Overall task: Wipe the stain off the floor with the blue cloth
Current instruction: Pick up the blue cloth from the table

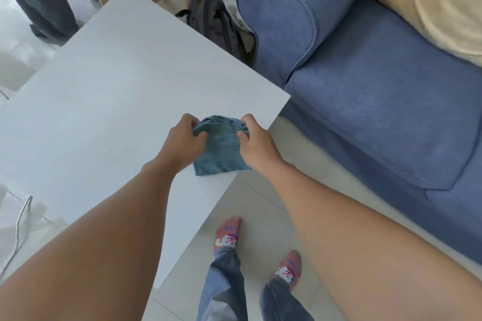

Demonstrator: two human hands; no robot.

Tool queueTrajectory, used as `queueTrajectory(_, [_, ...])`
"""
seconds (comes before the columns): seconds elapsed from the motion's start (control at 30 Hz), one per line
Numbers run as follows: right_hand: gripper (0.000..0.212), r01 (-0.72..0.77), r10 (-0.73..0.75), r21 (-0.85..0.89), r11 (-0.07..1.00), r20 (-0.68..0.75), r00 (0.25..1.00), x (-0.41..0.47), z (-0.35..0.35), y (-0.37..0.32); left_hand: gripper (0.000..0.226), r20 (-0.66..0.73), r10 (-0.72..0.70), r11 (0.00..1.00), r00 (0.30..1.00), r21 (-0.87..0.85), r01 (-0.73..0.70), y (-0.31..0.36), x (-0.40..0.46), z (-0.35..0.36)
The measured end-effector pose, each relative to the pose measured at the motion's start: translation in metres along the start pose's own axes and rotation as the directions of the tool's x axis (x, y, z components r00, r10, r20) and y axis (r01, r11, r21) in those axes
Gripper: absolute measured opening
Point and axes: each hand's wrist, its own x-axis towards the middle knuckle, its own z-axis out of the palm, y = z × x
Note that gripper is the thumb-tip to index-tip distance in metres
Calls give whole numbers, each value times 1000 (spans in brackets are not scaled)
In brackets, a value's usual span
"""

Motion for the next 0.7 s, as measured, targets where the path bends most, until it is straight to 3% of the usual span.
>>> queueTrajectory(0.17, [8,-55,77,129,990,-175,982,-18,-51,45,17,18,131,989,991,-69,-129,52,10,47])
queueTrajectory(0.3, [8,-114,174,224,968,-271,947,-40,-89,93,26,131,196,978,972,-94,-184,94,4,101])
queueTrajectory(0.47, [11,-212,315,295,932,-362,878,-75,-122,164,45,336,277,956,900,-3,-293,135,-10,181])
queueTrajectory(0.7, [18,-289,403,314,904,-404,821,-100,-131,274,51,470,264,906,842,179,-384,135,-10,295])
